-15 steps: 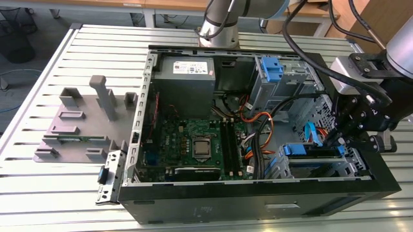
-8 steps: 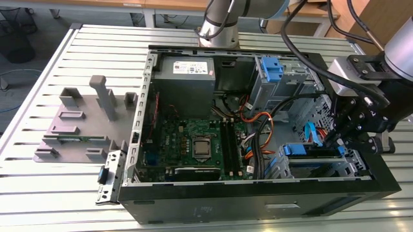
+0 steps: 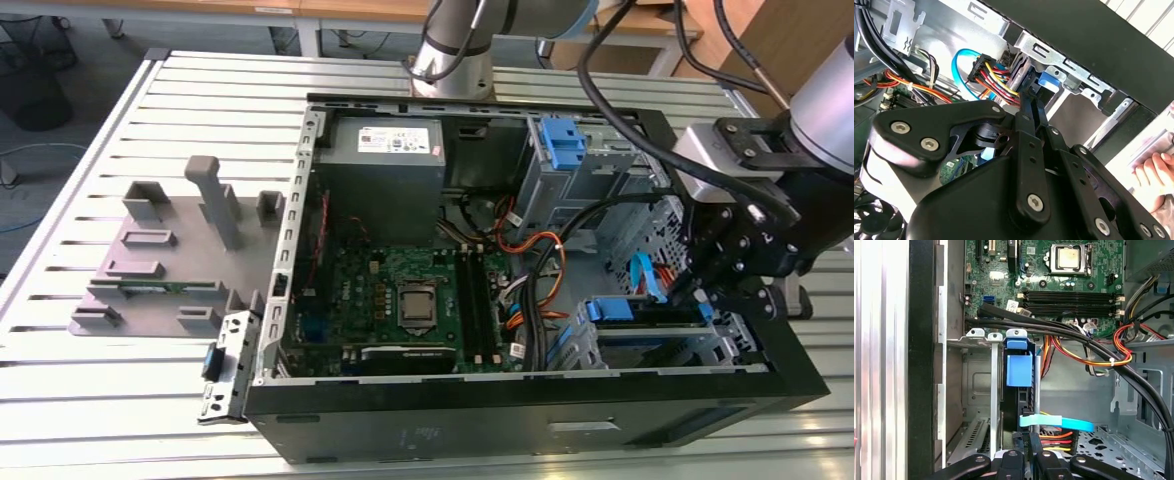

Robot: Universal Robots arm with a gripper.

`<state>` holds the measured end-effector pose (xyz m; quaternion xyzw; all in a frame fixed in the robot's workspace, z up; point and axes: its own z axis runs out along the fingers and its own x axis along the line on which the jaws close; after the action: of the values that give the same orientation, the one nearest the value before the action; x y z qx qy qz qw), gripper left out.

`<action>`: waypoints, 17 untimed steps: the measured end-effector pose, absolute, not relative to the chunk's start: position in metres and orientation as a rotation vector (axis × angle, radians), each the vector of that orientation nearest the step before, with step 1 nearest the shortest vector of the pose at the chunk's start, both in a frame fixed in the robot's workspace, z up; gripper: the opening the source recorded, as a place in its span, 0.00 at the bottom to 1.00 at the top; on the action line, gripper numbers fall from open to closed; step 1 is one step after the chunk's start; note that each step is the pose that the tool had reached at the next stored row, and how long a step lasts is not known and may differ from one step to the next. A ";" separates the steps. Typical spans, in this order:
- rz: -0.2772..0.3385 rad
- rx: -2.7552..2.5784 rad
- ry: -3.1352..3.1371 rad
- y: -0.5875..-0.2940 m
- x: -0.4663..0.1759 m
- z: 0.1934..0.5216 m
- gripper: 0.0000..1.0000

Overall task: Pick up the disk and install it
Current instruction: 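Insert the second disk wire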

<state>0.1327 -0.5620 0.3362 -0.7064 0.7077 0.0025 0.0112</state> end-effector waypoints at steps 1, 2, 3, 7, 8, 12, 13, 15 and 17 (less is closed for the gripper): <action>0.008 -2.204 2.208 -0.562 0.133 0.336 0.16; 0.008 -2.204 2.208 -0.562 0.132 0.336 0.16; 0.008 -2.204 2.207 -0.562 0.132 0.336 0.16; 0.008 -2.203 2.207 -0.562 0.132 0.334 0.16; 0.008 -2.204 2.207 -0.562 0.132 0.334 0.16; 0.008 -2.204 2.207 -0.562 0.132 0.333 0.16; 0.009 -2.203 2.207 -0.562 0.132 0.332 0.16; 0.008 -2.204 2.207 -0.562 0.132 0.330 0.16; 0.008 -2.204 2.208 -0.562 0.132 0.330 0.16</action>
<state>0.1322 -0.5623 0.3299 -0.7064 0.7077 0.0025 0.0112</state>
